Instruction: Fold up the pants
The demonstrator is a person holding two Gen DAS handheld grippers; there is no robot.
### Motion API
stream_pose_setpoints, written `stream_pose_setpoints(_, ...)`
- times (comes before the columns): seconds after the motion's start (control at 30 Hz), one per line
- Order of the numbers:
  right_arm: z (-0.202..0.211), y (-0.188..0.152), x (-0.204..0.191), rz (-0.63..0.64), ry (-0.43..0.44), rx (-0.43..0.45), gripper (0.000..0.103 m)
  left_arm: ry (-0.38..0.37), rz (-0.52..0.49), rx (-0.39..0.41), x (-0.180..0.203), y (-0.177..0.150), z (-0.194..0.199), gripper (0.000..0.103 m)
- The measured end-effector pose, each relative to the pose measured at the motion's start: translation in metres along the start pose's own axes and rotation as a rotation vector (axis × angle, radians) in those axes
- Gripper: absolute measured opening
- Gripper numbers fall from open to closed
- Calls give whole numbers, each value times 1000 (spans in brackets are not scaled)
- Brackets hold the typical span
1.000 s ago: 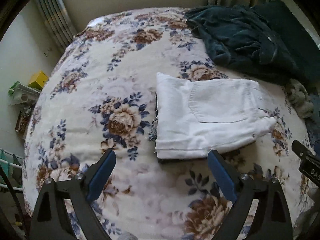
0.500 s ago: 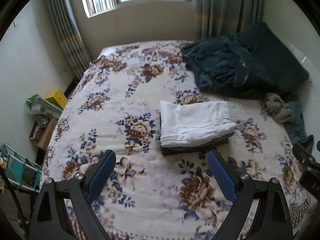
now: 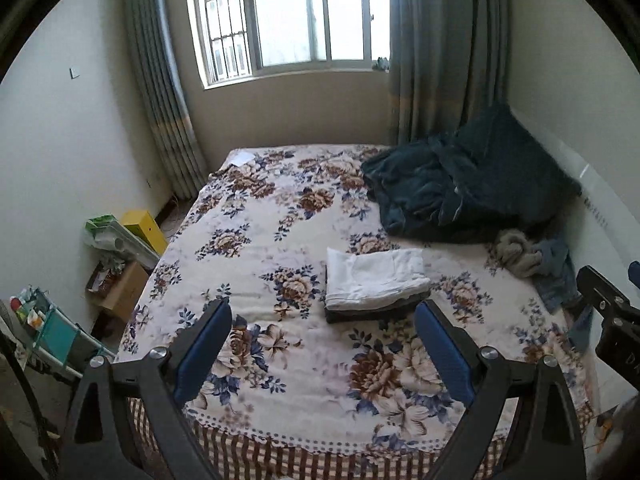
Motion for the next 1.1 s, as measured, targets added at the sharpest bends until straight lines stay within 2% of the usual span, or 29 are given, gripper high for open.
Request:
stream_pose_setpoints(0.27,84,4,10,27,43,56,99,24,23,41,2,-5,53,94)
stream_pose_setpoints(0.47,110,2,18,34,72,62,99,46,36,57,9,-12,68,94)
stream_pose_setpoints(0.5,113,2,20,33,71,66,103,51,38,58,9,-13,69,94)
stream_pose_setpoints(0.57,115,2,23,36,66,73,103,62,49,62,11,-13,70,96)
stream_pose_setpoints(0.6,115,2,26,34,71,75,103,65,54,66,13,-13,72,103)
stream_pose_setpoints(0.77,113,0,30,23,72,77,103,73,68,80,17,-12,66,103)
stream_pose_setpoints(0.9,93,4,33,27,55,77,103,76,69,67,22,-11,50,103)
stream_pose_setpoints(1.1,42,14,28,42,31,68,103,106,36,3,32,-12,-2,103)
Point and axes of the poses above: each gripper's, at about its wrist camera, not at the fingertips, and z roughly against the way its jaws point, x to its right, y to its top, the point moved 5 cm from there along -z, roughly the way its jaws point, and after that the axes turned 3 degrees about -x, right-handed, at the moved point
